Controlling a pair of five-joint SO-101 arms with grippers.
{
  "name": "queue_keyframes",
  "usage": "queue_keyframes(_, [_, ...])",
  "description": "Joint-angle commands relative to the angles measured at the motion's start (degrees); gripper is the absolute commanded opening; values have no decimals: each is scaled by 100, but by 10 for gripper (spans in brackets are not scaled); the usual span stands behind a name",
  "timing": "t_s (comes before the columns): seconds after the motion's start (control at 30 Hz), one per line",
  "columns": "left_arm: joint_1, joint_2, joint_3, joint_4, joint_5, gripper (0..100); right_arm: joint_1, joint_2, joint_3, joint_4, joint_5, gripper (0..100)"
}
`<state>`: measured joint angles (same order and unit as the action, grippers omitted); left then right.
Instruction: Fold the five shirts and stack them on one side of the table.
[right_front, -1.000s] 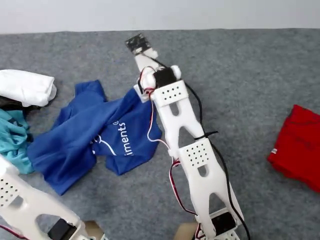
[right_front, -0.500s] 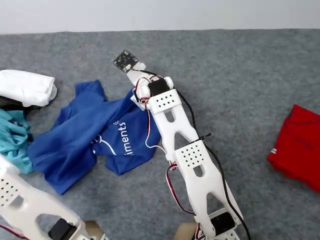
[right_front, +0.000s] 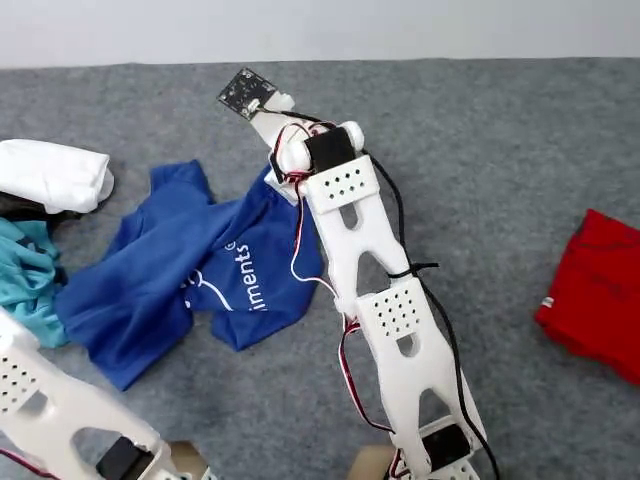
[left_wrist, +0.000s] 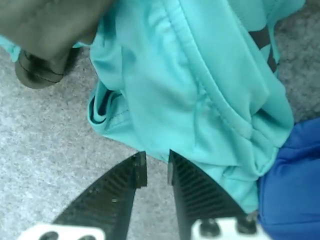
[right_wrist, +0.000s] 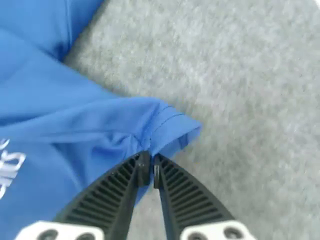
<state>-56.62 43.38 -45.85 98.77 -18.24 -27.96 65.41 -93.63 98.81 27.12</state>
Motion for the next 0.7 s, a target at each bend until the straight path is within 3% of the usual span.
queue_keyframes(0.0, [97, -105, -22, -53, 105, 79, 40, -646, -246, 426, 26, 9])
queue_keyframes(0.3, [149, -114, -66, -44, 105, 79, 163, -1771, 510, 435, 53, 9])
queue_keyframes(0.67, [158, -114, -66, -44, 105, 79, 224, -4734, 5873, 400, 53, 9])
